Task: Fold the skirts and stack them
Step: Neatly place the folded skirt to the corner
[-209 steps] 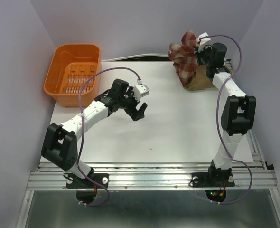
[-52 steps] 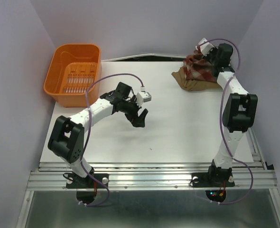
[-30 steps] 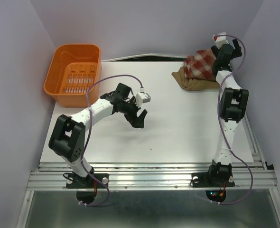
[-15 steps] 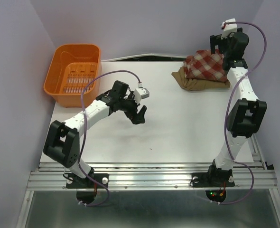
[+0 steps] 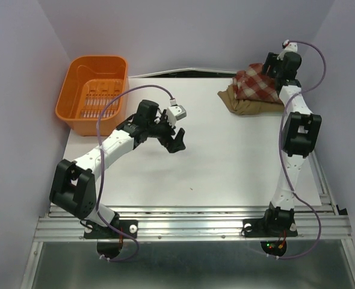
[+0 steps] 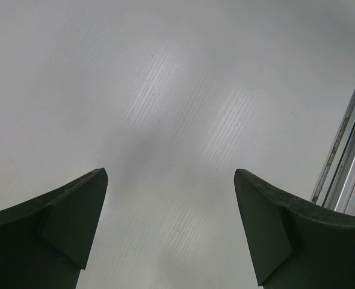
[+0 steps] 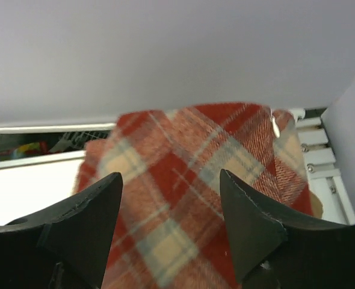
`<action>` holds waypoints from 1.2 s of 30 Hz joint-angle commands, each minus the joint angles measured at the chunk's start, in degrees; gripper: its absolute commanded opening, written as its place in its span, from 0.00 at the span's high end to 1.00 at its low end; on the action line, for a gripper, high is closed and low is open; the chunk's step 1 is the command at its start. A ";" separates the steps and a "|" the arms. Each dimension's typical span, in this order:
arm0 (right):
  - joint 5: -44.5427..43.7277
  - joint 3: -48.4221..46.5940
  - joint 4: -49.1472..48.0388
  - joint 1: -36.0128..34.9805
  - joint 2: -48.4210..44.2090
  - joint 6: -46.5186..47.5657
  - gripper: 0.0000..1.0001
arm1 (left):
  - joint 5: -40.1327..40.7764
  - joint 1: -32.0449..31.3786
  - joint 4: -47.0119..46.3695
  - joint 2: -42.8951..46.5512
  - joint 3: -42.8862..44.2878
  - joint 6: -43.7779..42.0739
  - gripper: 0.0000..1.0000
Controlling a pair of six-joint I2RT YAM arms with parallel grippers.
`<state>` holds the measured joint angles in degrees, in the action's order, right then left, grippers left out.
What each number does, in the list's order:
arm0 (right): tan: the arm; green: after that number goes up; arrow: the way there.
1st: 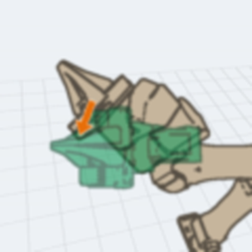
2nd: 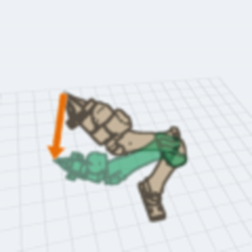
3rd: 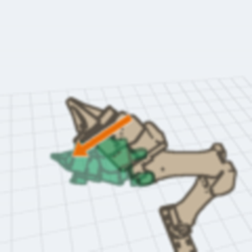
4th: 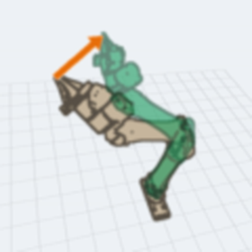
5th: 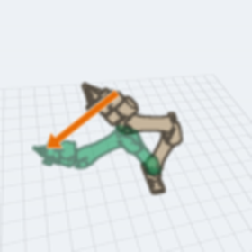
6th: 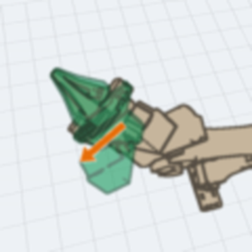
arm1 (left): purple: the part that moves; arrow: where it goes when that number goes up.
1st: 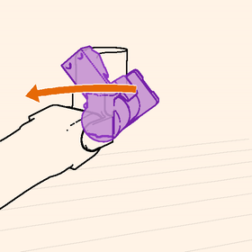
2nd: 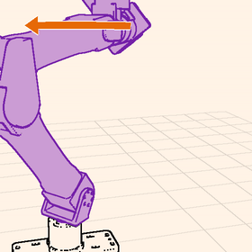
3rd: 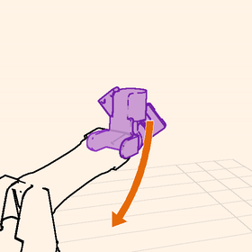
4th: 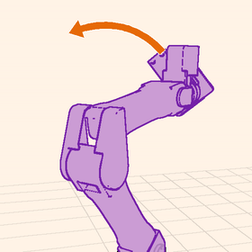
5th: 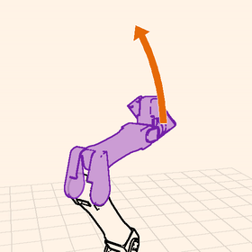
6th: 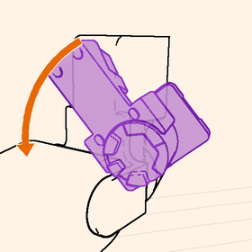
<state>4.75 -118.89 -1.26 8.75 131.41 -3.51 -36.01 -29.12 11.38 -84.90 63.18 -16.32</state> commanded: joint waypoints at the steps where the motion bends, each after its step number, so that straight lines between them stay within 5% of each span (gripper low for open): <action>1: -4.48 -5.91 -6.71 0.83 6.64 -2.56 0.30 | -1.87 0.91 -3.20 0.97 -1.39 1.81 0.01; 7: -11.78 -6.35 -11.49 2.06 13.59 -0.27 0.32 | -2.40 1.96 -1.80 -0.70 -1.13 1.73 0.01; 10: -11.00 -5.65 -12.01 2.58 15.10 -0.09 0.26 | -2.57 2.84 -1.18 -1.93 -0.43 1.73 0.01; 21: 4.62 -1.44 -9.65 2.58 -0.88 -0.45 0.00 | 5.07 4.95 1.81 0.00 6.69 -1.61 0.02; 25: 11.83 2.69 -3.50 2.58 -11.33 -0.36 0.00 | 8.22 6.36 2.69 2.54 9.07 -0.74 0.02; 29: 19.22 5.07 14.63 2.58 -20.13 6.19 0.00 | 11.92 6.71 5.14 4.04 11.34 0.32 0.02; 32: 18.81 6.82 31.41 1.36 -25.49 12.62 0.00 | 13.85 7.32 8.04 4.74 12.32 -1.69 0.01; 36: 19.23 18.75 41.15 1.35 -34.10 17.65 0.00 | 17.20 7.85 7.43 7.12 9.78 -3.10 0.01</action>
<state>21.17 -110.24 19.66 10.41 99.66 6.46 -22.68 -22.00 17.87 -81.43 72.99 -17.52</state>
